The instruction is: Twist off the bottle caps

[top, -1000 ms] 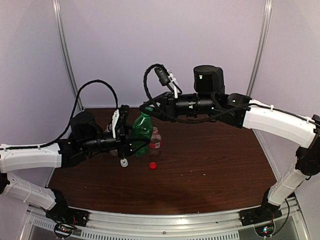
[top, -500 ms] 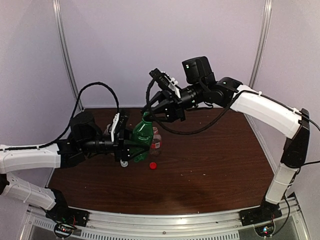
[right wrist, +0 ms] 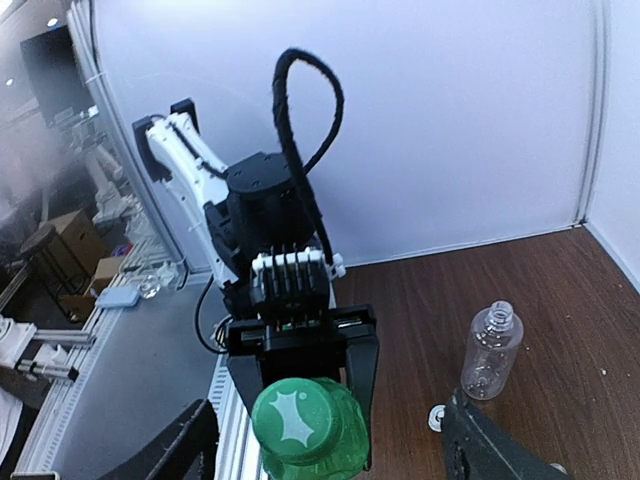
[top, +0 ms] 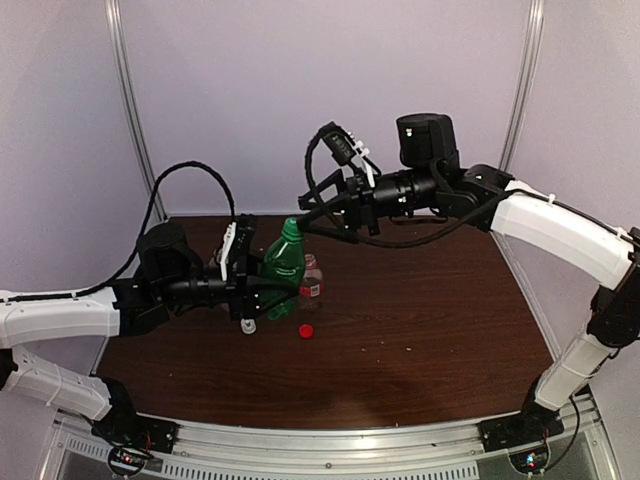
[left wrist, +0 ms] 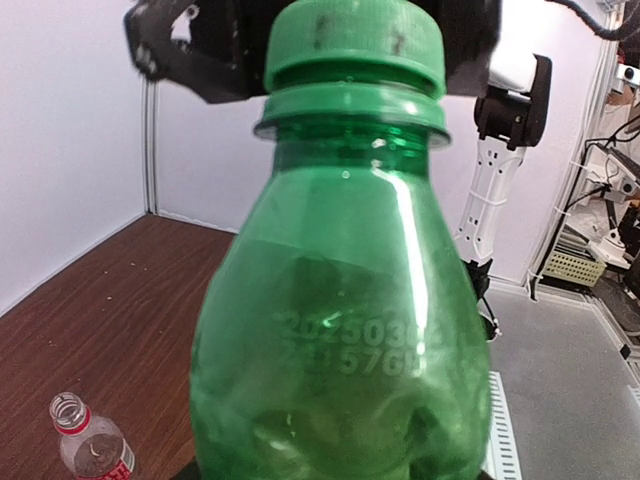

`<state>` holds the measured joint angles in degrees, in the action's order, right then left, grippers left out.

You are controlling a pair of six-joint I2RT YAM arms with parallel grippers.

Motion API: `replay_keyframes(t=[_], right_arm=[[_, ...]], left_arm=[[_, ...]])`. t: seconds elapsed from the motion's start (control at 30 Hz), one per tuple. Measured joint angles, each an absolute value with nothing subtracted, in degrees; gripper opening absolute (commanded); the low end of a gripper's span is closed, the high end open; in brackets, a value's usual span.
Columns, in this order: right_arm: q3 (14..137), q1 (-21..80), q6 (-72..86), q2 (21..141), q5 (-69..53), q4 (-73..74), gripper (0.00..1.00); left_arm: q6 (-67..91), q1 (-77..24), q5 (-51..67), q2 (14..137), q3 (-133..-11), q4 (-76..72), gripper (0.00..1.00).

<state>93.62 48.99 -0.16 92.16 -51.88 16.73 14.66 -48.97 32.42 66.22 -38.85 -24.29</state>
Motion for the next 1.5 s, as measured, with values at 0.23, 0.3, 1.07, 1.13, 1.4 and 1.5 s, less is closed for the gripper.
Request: replay_keyframes(t=[0.23,0.3,1.07,1.13,1.4,1.5], right_arm=[[92.8,52.6,11.0,88.7,-33.9,13.1,0.81],[92.2,53.9,13.0,88.7,-29.3,12.4,0.81],[91.3,56.4,17.7,92.2,-20.6,9.5,0.18],[90.7,56.4,16.8,92.2,-20.9,8.7,0.1],[86.1,53.3,10.9,89.6,-35.3,4.4,0.0],[86.4,51.9,4.6,89.4,-47.1,4.6,0.06]], left_arm=[[14.7,-49.0,26.8,66.6,-40.1,-23.4,0.26],[14.7,-49.0,24.8,66.7,-40.6,-23.2,0.26],[16.1,-49.0,18.7,67.2,-40.9,-22.5,0.25],[16.2,-49.0,18.8,67.2,-40.9,-22.4,0.25],[16.1,-48.4,28.9,67.3,-40.9,-23.0,0.25],[17.3,-48.3,37.5,67.6,-40.9,-25.2,0.25]])
